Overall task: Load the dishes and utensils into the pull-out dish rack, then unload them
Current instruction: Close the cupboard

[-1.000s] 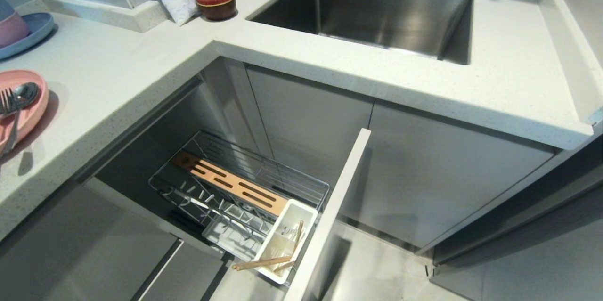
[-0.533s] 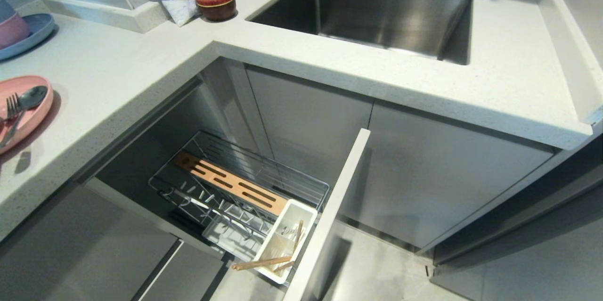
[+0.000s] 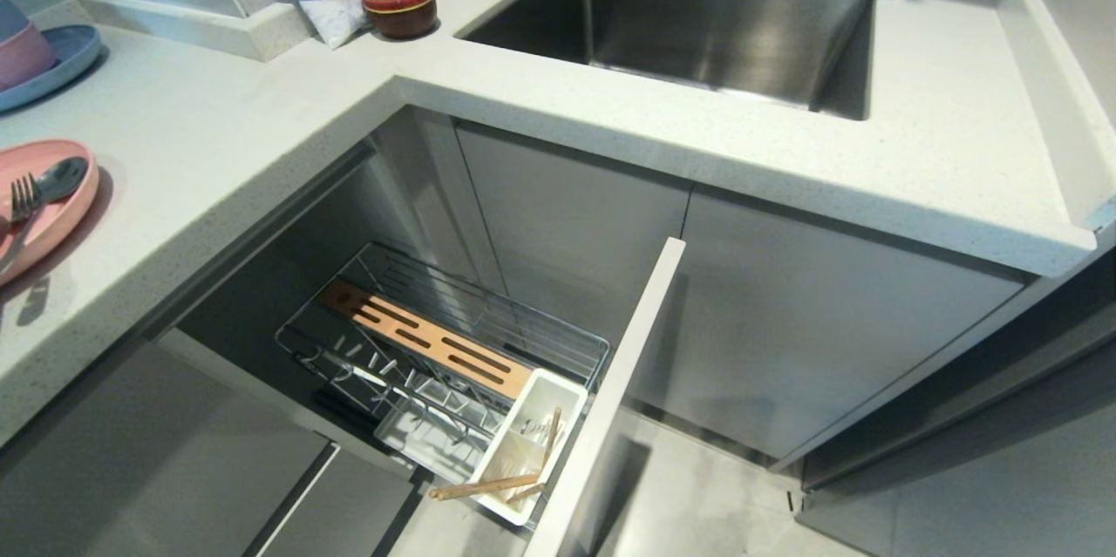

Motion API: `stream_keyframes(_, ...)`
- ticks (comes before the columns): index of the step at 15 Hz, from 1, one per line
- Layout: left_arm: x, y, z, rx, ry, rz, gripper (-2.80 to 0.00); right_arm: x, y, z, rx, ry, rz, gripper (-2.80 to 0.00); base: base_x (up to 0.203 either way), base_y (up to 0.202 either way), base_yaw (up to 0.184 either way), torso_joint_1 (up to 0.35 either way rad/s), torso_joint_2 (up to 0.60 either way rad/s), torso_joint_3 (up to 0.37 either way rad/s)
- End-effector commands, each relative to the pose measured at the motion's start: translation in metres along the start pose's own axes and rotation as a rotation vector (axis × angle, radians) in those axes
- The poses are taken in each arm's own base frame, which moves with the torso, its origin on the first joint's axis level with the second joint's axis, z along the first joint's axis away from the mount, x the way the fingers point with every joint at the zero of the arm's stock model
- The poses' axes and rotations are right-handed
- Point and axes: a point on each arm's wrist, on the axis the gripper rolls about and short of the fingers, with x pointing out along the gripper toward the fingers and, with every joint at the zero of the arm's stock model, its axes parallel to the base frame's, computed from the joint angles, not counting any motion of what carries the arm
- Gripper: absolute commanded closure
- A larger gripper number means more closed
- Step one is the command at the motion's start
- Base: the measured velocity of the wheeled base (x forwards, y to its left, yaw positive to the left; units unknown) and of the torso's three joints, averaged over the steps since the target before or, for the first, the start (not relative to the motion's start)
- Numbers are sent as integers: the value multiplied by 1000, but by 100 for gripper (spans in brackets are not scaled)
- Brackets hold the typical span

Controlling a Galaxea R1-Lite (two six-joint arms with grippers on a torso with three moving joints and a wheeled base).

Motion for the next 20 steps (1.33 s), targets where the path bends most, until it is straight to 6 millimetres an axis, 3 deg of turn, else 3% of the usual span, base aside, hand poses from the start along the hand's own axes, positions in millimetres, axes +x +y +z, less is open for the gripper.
stream_keyframes(1, -12, -6, -2, 16, -27, -37, -280, 0, 0, -1, 0, -2, 0, 0, 0, 0, 0, 0, 0, 0)
stream_keyframes(5, -42, -16, -14, 81, -105, -118, -280, 0, 0, -1, 0, -2, 1, 0, 0, 0, 0, 0, 0, 0)
stream_keyframes(6, -55, -20, -22, 111, -137, -157, 0, 0, 0, -1, 0, -2, -1, 0, 0, 0, 0, 0, 0, 0)
stream_keyframes(11, -110, -45, -63, 294, -204, -352, 0, 0, 0, -1, 0, -2, -1, 0, 0, 0, 0, 0, 0, 0)
stream_keyframes(14, -158, -54, -84, 435, -220, -597, 0, 0, 0, -1, 0, -2, -1, 0, 0, 0, 0, 0, 0, 0)
stream_keyframes(17, -198, -54, -91, 540, -165, -890, 0, 0, 0, -1, 0, -2, 0, 0, 0, 0, 0, 0, 0, 0)
stream_keyframes(19, -206, -54, -92, 571, -72, -1005, 0, 0, 0, -1, 0, -2, 0, 0, 0, 0, 0, 0, 0, 0)
stream_keyframes(20, -201, -55, -96, 593, 0, -1024, 0, 0, 0, -1, 0, -2, 1, 0, 0, 0, 0, 0, 0, 0)
